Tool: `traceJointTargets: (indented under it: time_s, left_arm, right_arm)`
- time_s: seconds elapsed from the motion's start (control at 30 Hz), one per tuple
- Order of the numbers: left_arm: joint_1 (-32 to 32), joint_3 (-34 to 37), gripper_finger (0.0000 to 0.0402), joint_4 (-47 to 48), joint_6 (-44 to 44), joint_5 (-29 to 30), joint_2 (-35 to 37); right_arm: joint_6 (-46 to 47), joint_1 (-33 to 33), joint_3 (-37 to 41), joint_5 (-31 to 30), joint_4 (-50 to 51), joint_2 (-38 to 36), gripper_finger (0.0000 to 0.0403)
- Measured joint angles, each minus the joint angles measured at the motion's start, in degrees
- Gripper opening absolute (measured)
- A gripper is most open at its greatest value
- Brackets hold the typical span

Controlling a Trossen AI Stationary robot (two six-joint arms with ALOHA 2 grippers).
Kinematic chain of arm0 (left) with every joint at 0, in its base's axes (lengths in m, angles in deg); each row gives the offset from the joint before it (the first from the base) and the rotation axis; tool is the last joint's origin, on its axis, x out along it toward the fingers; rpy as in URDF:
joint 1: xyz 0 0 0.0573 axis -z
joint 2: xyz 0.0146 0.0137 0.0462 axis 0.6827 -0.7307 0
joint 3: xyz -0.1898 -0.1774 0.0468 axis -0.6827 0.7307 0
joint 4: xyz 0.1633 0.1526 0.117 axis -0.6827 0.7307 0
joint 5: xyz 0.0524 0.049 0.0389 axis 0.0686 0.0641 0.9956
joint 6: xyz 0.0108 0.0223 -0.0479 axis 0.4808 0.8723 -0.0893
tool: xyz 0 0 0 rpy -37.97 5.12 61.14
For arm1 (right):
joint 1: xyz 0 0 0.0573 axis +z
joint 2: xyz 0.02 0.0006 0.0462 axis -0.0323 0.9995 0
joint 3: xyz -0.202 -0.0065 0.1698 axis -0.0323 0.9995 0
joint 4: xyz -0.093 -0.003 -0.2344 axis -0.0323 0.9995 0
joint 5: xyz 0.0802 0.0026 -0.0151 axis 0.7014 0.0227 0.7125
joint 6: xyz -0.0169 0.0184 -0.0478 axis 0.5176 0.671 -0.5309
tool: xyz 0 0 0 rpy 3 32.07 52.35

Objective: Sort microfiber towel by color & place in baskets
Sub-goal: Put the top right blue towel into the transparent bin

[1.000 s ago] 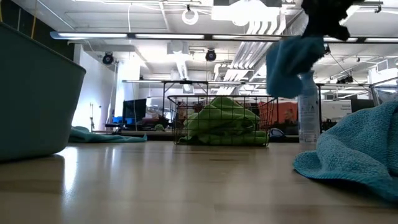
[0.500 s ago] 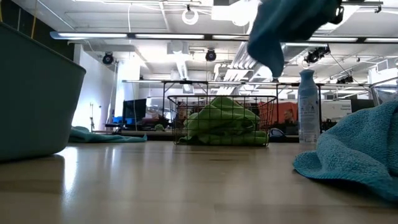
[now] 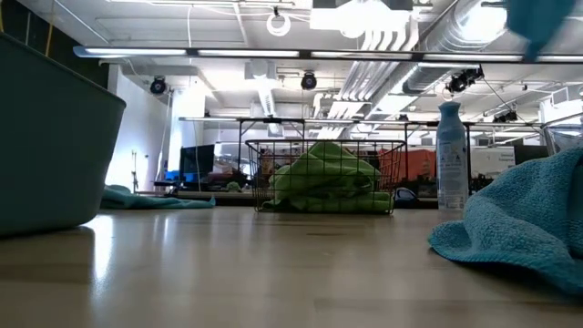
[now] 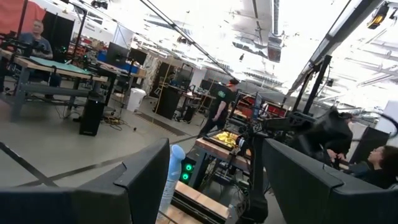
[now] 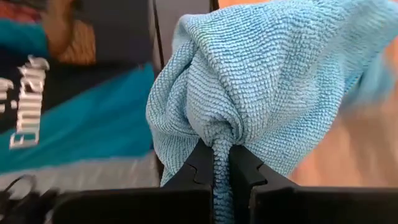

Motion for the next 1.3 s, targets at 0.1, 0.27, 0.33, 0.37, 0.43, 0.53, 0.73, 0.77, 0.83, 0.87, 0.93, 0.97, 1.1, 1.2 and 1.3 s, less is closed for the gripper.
traceJointTargets:
  time_s: [0.1, 0.27, 0.33, 0.37, 0.43, 0.53, 0.73, 0.77, 0.83, 0.87, 0.93, 0.97, 1.1, 1.2, 1.3]
  left_arm:
    - [0.0, 0.0, 0.0246, 0.0, 0.0, 0.0, 0.0]
    - [0.0, 0.0, 0.0246, 0.0, 0.5, 0.0, 0.0]
    - [0.0, 0.0, 0.0246, 0.0, 1.0, 0.0, 0.0]
    - [0.0, 0.0, 0.0246, 0.0, 1.0, 0.0, 0.0]
    - [0.0, 0.0, 0.0246, 0.0, 1.1, 0.0, 0.0]
    - [0.0, 0.0, 0.0246, 0.0, 1.0, 0.0, 0.0]
    - [0.0, 0.0, 0.0246, 0.0, 1.0, 0.0, 0.0]
    - [0.0, 0.0, 0.0246, 0.0, 1.0, 0.0, 0.0]
    - [0.0, 0.0, 0.0246, 0.0, 1.0, 0.0, 0.0]
    - [0.0, 0.0, 0.0246, 0.0, 1.0, 0.0, 0.0]
    - [0.0, 0.0, 0.0246, 0.0, 1.0, 0.0, 0.0]
    - [0.0, 0.0, 0.0246, 0.0, 1.0, 0.0, 0.0]
    - [0.0, 0.0, 0.0246, 0.0, 1.0, 0.0, 0.0]
    - [0.0, 0.0, 0.0246, 0.0, 1.0, 0.0, 0.0]
    - [0.0, 0.0, 0.0246, 0.0, 1.0, 0.0, 0.0]
  right_arm:
    - [7.0, 4.1, 0.0, 2.0, 3.9, 0.0, 0.0000]
    - [12.9, 7.0, 0.0, 2.7, 12.9, 0.6, 0.0000]
    - [13.5, 7.2, 0.0, 3.4, 17.7, 1.6, 0.0000]
    - [13.1, 7.3, 0.0, 3.5, 20.1, 2.2, 0.0000]
    - [11.2, 7.5, 0.0, 3.3, 23.0, 3.3, 0.0000]
    - [8.4, 7.5, 0.0, 1.4, 22.4, 5.7, 0.0000]
    - [1.9, 7.5, 0.0, -0.9, 21.7, 12.4, 0.0000]
    - [0.8, 7.5, 0.0, -2.0, 22.0, 13.6, 0.0000]
    - [-1.6, 7.5, 0.0, -4.5, 22.6, 16.3, 0.0000]
    - [-2.9, 7.5, 0.0, -5.3, 22.9, 17.6, 0.0000]
    - [-5.6, 7.5, 0.0, -6.7, 23.5, 20.0, 0.0000]
    - [-7.0, 7.5, 0.0, -7.1, 23.7, 21.1, 0.0000]
    - [-11.5, 7.5, 0.0, -7.3, 24.0, 24.7, 0.0002]
    - [-13.3, 7.6, 0.0, -7.8, 22.8, 27.2, 0.0005]
    - [-15.0, 8.0, 0.0, -7.9, 21.7, 29.3, 0.0007]
